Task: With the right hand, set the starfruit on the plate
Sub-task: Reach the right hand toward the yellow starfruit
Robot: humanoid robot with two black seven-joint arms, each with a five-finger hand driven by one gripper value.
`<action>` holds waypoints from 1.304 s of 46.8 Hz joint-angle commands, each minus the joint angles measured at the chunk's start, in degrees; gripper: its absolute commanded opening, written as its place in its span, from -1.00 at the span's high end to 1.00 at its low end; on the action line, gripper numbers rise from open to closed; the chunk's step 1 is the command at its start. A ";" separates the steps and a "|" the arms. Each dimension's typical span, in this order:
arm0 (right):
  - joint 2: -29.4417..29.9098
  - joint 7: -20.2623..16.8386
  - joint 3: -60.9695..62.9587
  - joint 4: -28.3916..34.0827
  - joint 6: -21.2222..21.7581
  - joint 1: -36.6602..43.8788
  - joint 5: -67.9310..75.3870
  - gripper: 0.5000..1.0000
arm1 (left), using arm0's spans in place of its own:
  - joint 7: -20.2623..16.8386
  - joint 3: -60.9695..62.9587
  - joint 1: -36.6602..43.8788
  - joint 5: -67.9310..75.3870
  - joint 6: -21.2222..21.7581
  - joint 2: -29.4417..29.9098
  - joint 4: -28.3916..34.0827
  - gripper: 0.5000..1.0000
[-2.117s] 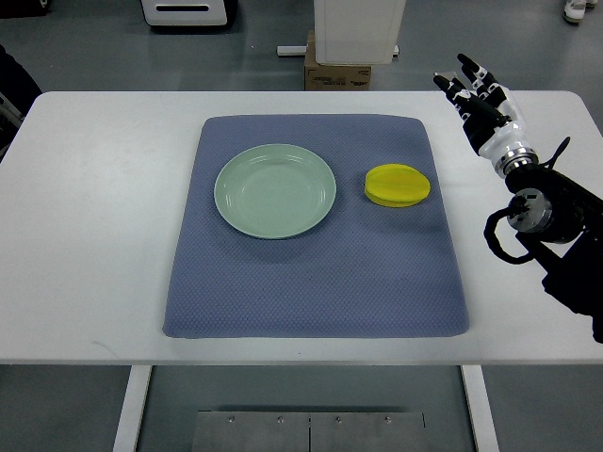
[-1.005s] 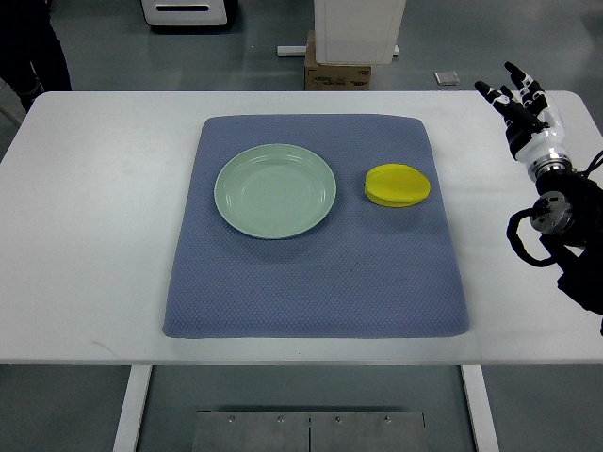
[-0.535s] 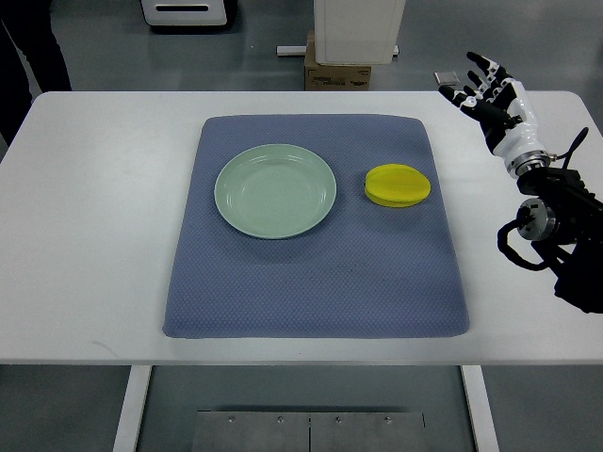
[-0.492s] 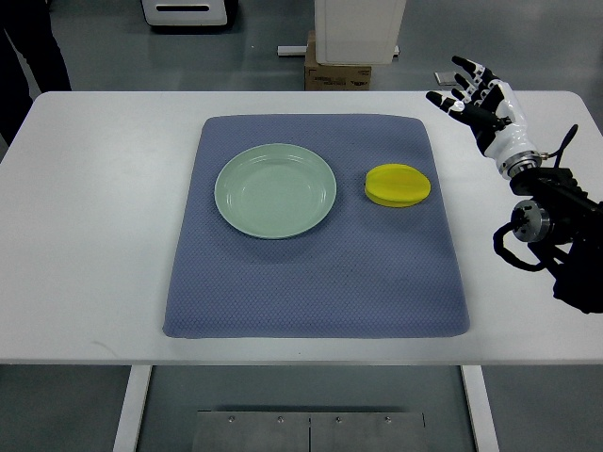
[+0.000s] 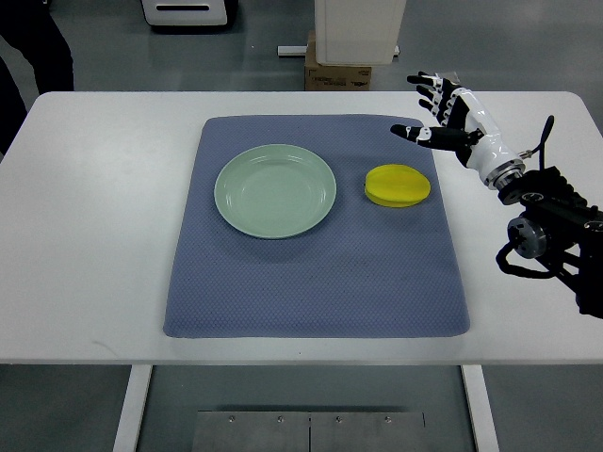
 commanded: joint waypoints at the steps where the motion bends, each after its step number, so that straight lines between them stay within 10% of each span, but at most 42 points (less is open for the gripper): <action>1: -2.09 -0.05 -1.66 4.27 -1.65 0.15 -1.21 -1.00 | -0.01 -0.01 0.00 0.00 0.00 0.00 0.00 -1.00; 28: -2.45 -0.05 -27.68 5.77 -14.57 12.72 -11.41 -1.00 | -0.01 -0.01 0.00 0.00 0.00 0.00 0.00 -1.00; 61: -0.51 -1.03 -41.57 5.69 -17.30 17.12 -12.20 -1.00 | -0.01 -0.01 0.00 0.00 0.00 0.00 0.00 -1.00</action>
